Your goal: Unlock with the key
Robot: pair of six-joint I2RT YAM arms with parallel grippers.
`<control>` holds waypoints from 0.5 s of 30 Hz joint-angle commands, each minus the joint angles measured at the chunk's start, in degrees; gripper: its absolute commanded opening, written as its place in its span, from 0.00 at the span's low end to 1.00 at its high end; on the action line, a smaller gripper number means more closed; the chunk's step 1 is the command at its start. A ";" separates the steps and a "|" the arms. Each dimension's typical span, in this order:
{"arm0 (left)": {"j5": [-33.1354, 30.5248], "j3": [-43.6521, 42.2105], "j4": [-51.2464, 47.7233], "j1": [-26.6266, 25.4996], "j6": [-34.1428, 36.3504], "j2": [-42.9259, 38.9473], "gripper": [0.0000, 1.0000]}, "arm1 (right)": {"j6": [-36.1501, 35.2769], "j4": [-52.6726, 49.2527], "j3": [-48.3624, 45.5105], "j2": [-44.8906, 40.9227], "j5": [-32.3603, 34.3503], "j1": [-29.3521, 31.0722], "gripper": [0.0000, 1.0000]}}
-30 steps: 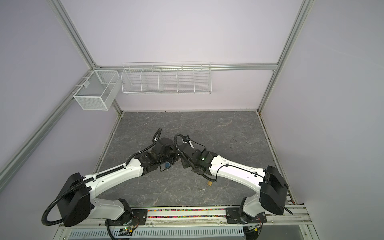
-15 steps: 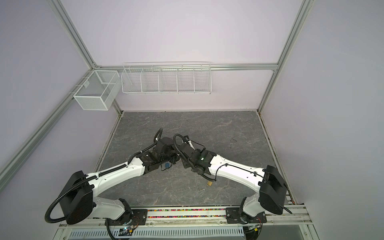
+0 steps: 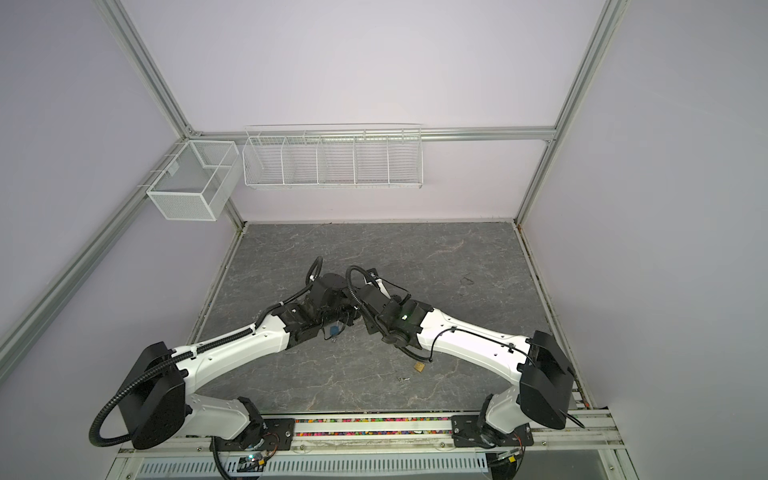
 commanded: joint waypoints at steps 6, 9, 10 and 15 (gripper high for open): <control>6.26 -0.95 4.52 -2.74 -2.27 -1.97 0.00 | 3.30 19.17 1.03 -1.62 -19.32 0.53 0.07; 5.93 -1.09 3.98 -2.73 -2.11 -2.26 0.00 | 2.81 17.26 1.19 -1.58 -18.66 0.60 0.06; 5.91 -1.37 4.09 -2.75 -2.09 -2.42 0.00 | 2.54 17.16 0.67 -2.02 -18.06 0.53 0.06; 5.52 -1.95 3.87 -2.34 -1.73 -3.32 0.00 | 2.56 15.26 -1.12 -5.04 -18.31 -1.14 0.07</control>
